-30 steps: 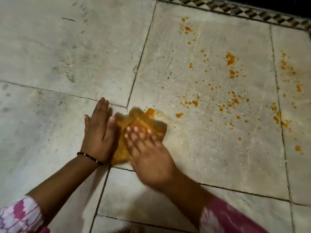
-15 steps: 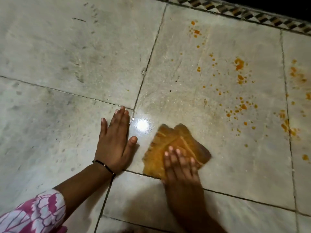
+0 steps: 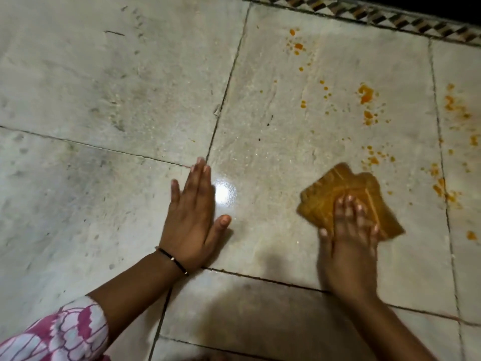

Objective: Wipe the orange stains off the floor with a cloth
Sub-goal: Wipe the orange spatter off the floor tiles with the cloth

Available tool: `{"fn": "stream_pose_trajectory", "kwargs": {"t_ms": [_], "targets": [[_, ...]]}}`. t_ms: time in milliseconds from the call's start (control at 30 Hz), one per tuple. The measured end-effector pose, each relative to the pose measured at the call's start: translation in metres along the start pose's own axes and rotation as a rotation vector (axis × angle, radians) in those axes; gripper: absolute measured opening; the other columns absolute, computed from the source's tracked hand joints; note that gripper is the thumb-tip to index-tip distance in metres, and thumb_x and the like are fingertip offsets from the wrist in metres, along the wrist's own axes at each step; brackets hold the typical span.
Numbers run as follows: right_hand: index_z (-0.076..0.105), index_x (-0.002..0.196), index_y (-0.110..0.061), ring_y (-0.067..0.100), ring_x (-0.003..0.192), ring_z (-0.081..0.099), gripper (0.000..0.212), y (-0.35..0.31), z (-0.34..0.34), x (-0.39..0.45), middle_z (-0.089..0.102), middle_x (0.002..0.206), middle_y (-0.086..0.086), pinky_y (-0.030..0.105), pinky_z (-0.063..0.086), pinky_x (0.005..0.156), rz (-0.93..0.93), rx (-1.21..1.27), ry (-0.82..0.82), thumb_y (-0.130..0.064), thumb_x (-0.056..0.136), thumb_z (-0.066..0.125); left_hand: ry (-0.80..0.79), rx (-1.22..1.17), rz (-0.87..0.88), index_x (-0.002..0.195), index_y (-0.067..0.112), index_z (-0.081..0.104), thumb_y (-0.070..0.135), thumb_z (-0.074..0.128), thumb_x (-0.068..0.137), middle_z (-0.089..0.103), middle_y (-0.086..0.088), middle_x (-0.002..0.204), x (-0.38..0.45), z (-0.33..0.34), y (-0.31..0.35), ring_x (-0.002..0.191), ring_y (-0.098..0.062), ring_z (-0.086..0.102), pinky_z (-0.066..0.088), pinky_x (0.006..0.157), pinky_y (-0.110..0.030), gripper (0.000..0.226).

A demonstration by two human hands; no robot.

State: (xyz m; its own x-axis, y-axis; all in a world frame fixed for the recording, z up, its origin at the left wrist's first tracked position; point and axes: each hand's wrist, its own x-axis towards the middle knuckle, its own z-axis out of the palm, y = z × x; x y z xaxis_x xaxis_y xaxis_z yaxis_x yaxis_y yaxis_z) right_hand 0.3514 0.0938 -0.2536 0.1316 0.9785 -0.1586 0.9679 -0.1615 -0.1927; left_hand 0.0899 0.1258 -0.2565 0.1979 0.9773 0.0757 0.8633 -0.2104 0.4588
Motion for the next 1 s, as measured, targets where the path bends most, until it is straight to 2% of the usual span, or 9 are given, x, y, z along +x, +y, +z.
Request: {"fn": "stream_pose_trajectory", "kwargs": {"t_ms": [133,267,333,400,500,600,733,900,1000], "targets": [[0.039,0.142,-0.006,0.027,0.139,0.025,0.058,-0.063,0.029,-0.034,0.037,0.149,0.012,0.05,0.015,0.111,-0.229,-0.055,-0.013,-0.037,0.094,0.032,0.023,-0.085,0.015,0.149,0.005,0.002,0.063,0.008,0.092,0.0,-0.012,0.158,0.04,0.007,0.028,0.146,-0.019,-0.001,-0.006,0.116,-0.044,0.081],[0.028,0.148,-0.015,0.018,0.145,0.016,0.058,-0.088,0.018,0.039,0.023,0.156,0.001,0.043,0.004,0.114,-0.526,-0.187,-0.057,-0.036,0.094,0.034,0.02,-0.061,0.002,0.149,0.008,0.0,0.066,0.002,0.089,-0.001,-0.009,0.159,0.052,0.013,0.024,0.145,-0.014,-0.002,-0.007,0.116,-0.044,0.084],[0.008,0.152,-0.019,0.013,0.146,0.002,0.06,-0.084,0.004,0.087,0.004,0.16,-0.003,0.04,-0.004,0.115,-0.506,-0.203,-0.092,-0.038,0.1,0.031,-0.004,-0.062,0.005,0.148,0.008,-0.003,0.069,0.0,0.087,-0.003,-0.007,0.158,0.046,0.013,0.03,0.145,-0.014,-0.002,-0.009,0.115,-0.042,0.086],[0.002,0.152,-0.021,0.013,0.146,-0.001,0.062,-0.067,-0.011,0.122,0.001,0.161,-0.003,0.039,0.0,0.115,-0.358,-0.193,-0.09,-0.04,0.1,0.03,-0.046,-0.032,0.033,0.148,0.009,-0.005,0.068,0.001,0.088,-0.006,-0.005,0.157,0.039,0.014,0.033,0.146,-0.016,-0.001,-0.009,0.114,-0.042,0.084],[0.005,0.152,-0.019,0.014,0.146,0.001,0.062,-0.018,-0.025,0.121,0.004,0.16,-0.001,0.038,0.004,0.115,-0.189,-0.15,-0.08,-0.038,0.1,0.033,-0.104,0.077,0.055,0.147,0.01,-0.007,0.066,0.005,0.09,-0.009,-0.002,0.156,0.029,0.012,0.016,0.145,-0.017,-0.001,-0.005,0.115,-0.046,0.081],[0.013,0.151,-0.012,0.02,0.146,0.009,0.06,0.017,-0.018,0.058,0.013,0.159,0.005,0.045,0.009,0.115,-0.079,-0.132,-0.008,-0.035,0.099,0.031,-0.165,0.234,0.048,0.15,0.01,0.001,0.064,0.012,0.091,-0.004,-0.004,0.158,0.021,0.012,-0.008,0.144,-0.013,-0.005,-0.008,0.115,-0.044,0.081],[0.038,0.142,-0.005,0.03,0.134,0.037,0.065,-0.03,0.01,-0.024,0.041,0.147,0.012,0.056,0.033,0.104,-0.153,-0.142,-0.023,-0.036,0.084,0.038,-0.219,0.333,0.033,0.15,0.009,0.013,0.06,0.019,0.092,0.01,-0.007,0.158,0.018,0.017,-0.014,0.145,-0.019,0.005,-0.003,0.116,-0.047,0.079],[0.025,0.149,-0.014,0.023,0.144,0.019,0.067,-0.083,0.02,0.018,0.026,0.156,0.004,0.047,0.007,0.114,-0.421,-0.167,-0.002,-0.044,0.091,0.036,-0.177,0.284,0.081,0.148,0.007,0.022,0.043,0.019,0.094,0.017,-0.009,0.156,0.02,0.016,-0.018,0.144,-0.024,0.017,0.004,0.116,-0.046,0.065],[0.008,0.152,-0.019,0.017,0.147,0.003,0.07,-0.07,0.003,0.084,0.007,0.16,-0.001,0.041,-0.004,0.115,-0.386,-0.14,-0.058,-0.049,0.096,0.037,-0.179,0.268,0.051,0.149,0.008,0.021,0.044,0.02,0.094,0.016,-0.007,0.157,0.02,0.016,-0.018,0.144,-0.022,0.015,0.006,0.116,-0.048,0.066]]}}
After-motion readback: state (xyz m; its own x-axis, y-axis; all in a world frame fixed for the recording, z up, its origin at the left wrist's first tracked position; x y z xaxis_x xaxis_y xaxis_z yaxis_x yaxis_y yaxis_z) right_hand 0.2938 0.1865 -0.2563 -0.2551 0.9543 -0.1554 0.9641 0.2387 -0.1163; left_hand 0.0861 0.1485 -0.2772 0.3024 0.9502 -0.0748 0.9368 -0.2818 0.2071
